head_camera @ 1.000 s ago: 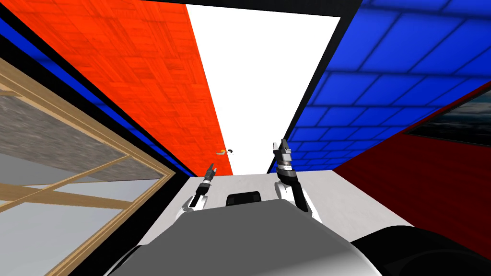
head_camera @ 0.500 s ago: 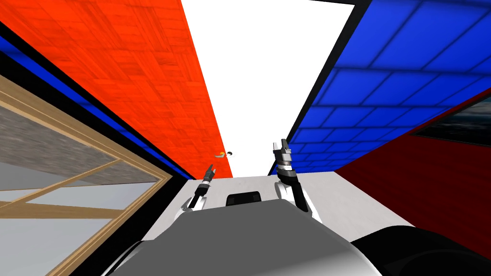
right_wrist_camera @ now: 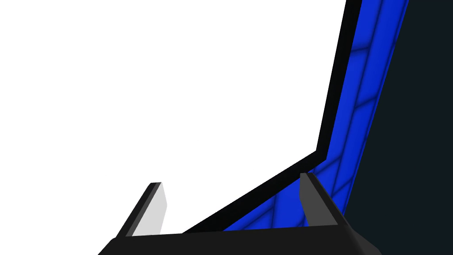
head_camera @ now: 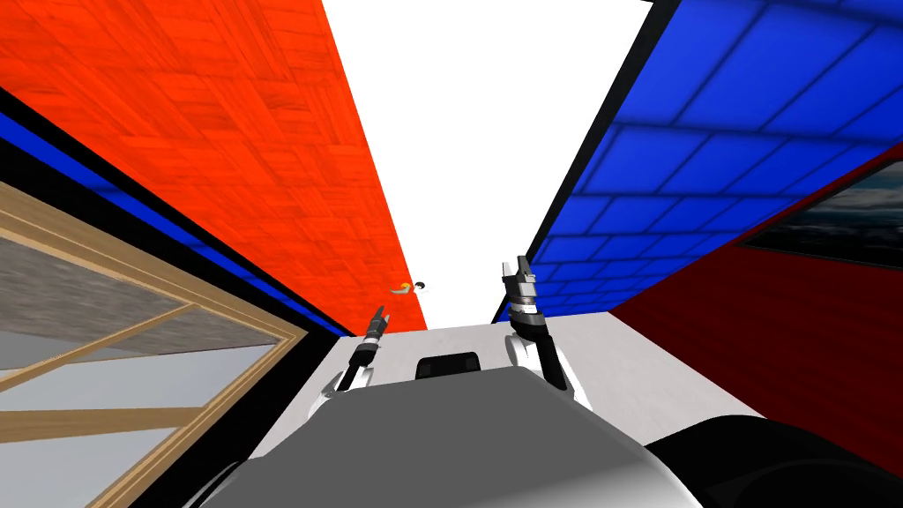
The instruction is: Pull the door open
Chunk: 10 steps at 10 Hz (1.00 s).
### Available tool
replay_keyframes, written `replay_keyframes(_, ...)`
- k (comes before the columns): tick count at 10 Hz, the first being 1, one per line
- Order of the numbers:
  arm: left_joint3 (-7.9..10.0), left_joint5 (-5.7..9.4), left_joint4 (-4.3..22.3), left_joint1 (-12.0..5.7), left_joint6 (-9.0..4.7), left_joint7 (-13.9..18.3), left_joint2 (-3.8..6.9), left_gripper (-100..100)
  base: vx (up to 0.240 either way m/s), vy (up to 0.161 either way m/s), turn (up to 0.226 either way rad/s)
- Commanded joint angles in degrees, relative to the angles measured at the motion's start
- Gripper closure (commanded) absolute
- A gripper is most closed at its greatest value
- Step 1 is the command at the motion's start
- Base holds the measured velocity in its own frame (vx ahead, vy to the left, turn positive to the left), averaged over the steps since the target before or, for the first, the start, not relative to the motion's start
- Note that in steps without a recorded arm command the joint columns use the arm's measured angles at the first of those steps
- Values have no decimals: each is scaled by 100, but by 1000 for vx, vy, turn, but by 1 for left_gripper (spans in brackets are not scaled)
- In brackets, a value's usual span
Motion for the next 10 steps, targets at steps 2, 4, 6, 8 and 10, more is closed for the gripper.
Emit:
replay_keyframes(2, 72, 26, 208, -82, -37, -45, 1, -100, 18, 8, -13)
replay_keyframes(4, 371, 137, 221, 11, 73, -203, 16, -100, 40, 28, -133)
replay_keyframes(6, 545, 199, 219, 49, 142, -306, 2, -100, 41, 45, -94)
replay_keyframes(8, 744, 267, 204, 70, 229, -441, -48, -100, 49, 101, -146)
replay_keyframes(10, 846, 297, 179, 50, 285, -534, -120, -100, 39, 122, -158)
